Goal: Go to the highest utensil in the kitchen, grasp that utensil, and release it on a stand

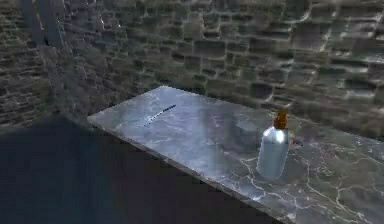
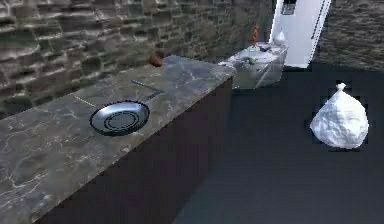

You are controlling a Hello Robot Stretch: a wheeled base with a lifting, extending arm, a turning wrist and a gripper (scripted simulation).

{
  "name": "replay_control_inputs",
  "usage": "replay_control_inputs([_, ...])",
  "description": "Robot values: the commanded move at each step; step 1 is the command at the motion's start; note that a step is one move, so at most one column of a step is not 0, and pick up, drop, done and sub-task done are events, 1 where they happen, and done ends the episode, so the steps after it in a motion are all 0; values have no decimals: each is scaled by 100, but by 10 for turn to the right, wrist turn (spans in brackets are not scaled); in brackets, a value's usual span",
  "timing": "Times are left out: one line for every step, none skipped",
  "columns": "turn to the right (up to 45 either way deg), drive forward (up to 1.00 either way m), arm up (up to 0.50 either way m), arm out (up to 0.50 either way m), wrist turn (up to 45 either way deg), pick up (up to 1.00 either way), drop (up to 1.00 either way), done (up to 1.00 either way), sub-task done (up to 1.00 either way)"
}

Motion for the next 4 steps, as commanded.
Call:
replay_control_inputs([-450, 0, 0, 0, 0, 0, 0, 0, 0])
replay_control_inputs([-450, 0, 0, 0, 0, 0, 0, 0, 0])
replay_control_inputs([-450, 0, 0, 0, 0, 0, 0, 0, 0])
replay_control_inputs([-90, 0, 0, 0, 0, 0, 0, 0, 0])
